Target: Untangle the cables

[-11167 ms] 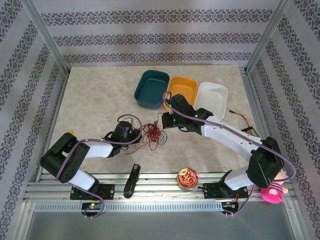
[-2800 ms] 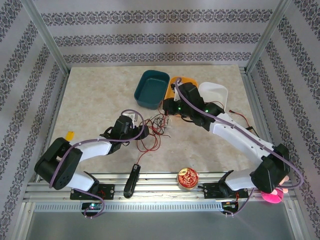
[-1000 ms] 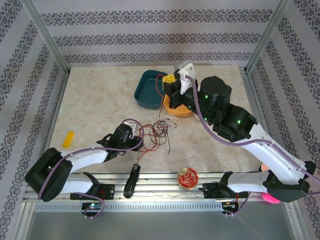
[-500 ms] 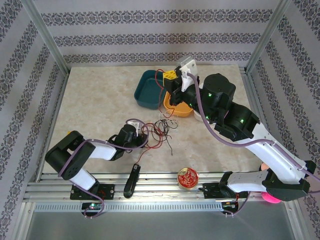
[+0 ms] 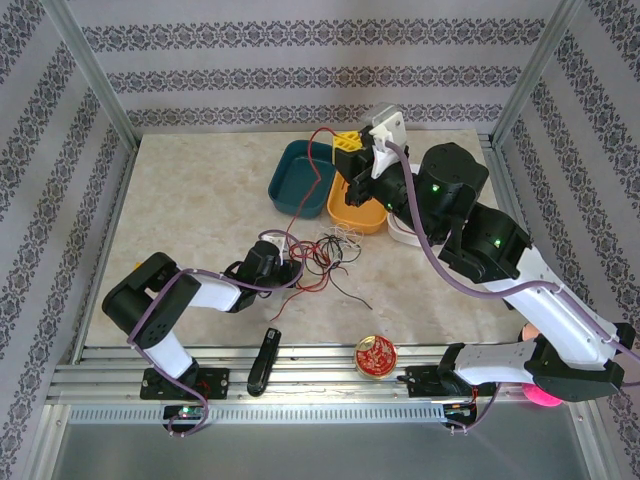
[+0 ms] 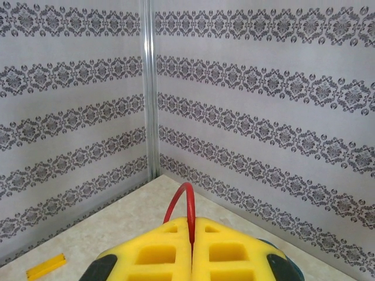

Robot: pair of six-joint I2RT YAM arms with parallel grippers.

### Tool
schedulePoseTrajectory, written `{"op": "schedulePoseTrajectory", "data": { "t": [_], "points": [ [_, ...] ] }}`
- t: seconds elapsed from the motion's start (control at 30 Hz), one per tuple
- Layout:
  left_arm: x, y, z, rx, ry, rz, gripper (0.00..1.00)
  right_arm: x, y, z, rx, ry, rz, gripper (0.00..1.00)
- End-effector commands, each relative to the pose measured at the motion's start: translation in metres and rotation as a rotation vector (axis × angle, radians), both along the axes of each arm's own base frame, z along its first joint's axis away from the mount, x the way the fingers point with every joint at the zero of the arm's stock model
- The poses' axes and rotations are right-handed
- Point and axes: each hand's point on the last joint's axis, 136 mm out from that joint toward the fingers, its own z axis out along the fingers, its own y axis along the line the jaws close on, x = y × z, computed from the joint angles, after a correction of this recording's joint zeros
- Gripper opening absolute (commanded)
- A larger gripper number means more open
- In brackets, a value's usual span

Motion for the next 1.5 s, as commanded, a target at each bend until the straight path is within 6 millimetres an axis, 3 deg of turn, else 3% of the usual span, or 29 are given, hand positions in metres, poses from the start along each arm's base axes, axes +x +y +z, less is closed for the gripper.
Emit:
{"op": "schedulePoseTrajectory", "data": {
  "t": [0.0, 0.13, 0.33, 0.6, 0.73, 0.87, 1.07, 1.23, 1.47],
  "points": [
    [-0.003, 0.002, 0.013, 0.034, -0.031, -0.007, 0.17, -0.007, -0.008, 0.019, 0.018, -0.047, -0.015, 0.00],
    [-0.006, 0.013, 0.026, 0.061, -0.055, 0.015, 0.30, -0.005, -0.017, 0.023, 0.017, -0.061, -0.059, 0.00],
    [-0.009, 0.032, 0.054, 0.089, -0.114, 0.072, 0.46, 0.013, -0.044, 0.016, -0.012, -0.064, -0.252, 0.00],
    [-0.015, 0.063, 0.084, 0.149, -0.190, 0.165, 0.60, 0.034, -0.099, 0.001, -0.016, -0.020, -0.485, 0.00],
    [-0.020, 0.077, 0.096, 0.165, -0.222, 0.205, 0.75, 0.047, -0.139, -0.020, 0.017, 0.059, -0.595, 0.00],
    [-0.025, 0.086, 0.104, 0.176, -0.243, 0.223, 0.83, 0.058, -0.180, -0.045, 0.048, 0.129, -0.706, 0.00],
    [-0.029, 0.097, 0.110, 0.208, -0.259, 0.245, 1.00, 0.076, -0.224, -0.091, 0.084, 0.251, -0.802, 0.00],
    [-0.032, 0.102, 0.112, 0.201, -0.270, 0.262, 0.99, 0.097, -0.242, -0.119, 0.117, 0.339, -0.812, 0.00],
    [-0.034, 0.105, 0.113, 0.201, -0.269, 0.273, 0.99, 0.121, -0.255, -0.144, 0.092, 0.382, -0.844, 0.00]
  ]
}}
